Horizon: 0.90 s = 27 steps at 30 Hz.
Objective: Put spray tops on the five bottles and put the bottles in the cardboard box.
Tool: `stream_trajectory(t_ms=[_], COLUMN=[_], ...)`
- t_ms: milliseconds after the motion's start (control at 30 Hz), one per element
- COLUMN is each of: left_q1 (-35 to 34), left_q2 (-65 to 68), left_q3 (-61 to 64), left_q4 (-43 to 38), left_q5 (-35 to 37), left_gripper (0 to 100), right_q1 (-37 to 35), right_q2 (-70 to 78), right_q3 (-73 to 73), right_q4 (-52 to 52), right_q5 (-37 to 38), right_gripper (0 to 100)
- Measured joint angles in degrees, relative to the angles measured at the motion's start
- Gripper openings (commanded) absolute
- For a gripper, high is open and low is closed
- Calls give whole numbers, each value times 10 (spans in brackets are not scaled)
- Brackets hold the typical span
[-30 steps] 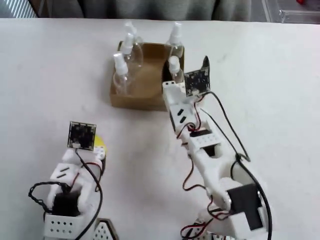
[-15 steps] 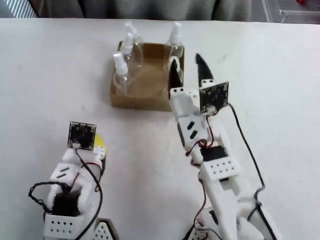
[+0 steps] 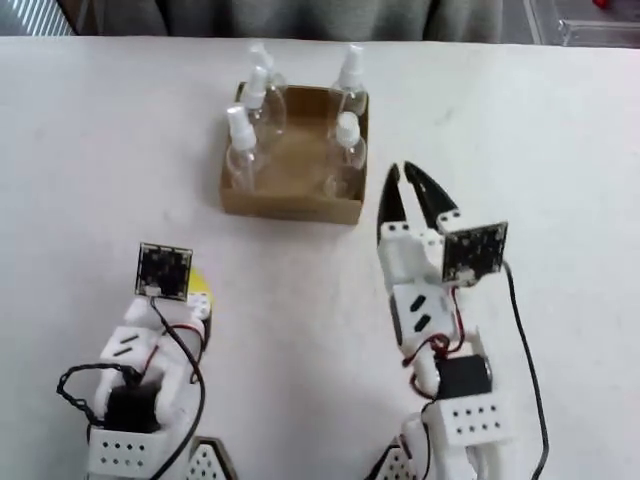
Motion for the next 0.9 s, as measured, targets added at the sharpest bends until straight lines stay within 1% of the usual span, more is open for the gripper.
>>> stream_trajectory(t_ms=[267, 400, 767, 900], left_q1=[0, -2, -2, -2], left_q2=[0, 0, 0, 0], left_q3=[0, 0, 0, 0], left_q4=[0, 2, 6, 6], left_q5=[0, 0, 0, 0], left_gripper=[20, 20, 20, 20], right_q1=[21, 32, 33, 33], right_q2=[-234, -241, -252, -253], right_q3=[86, 91, 156, 158], right_q4=[191, 263, 375, 460], right_q5=[0, 0, 0, 0], right_gripper=[16, 16, 15, 15])
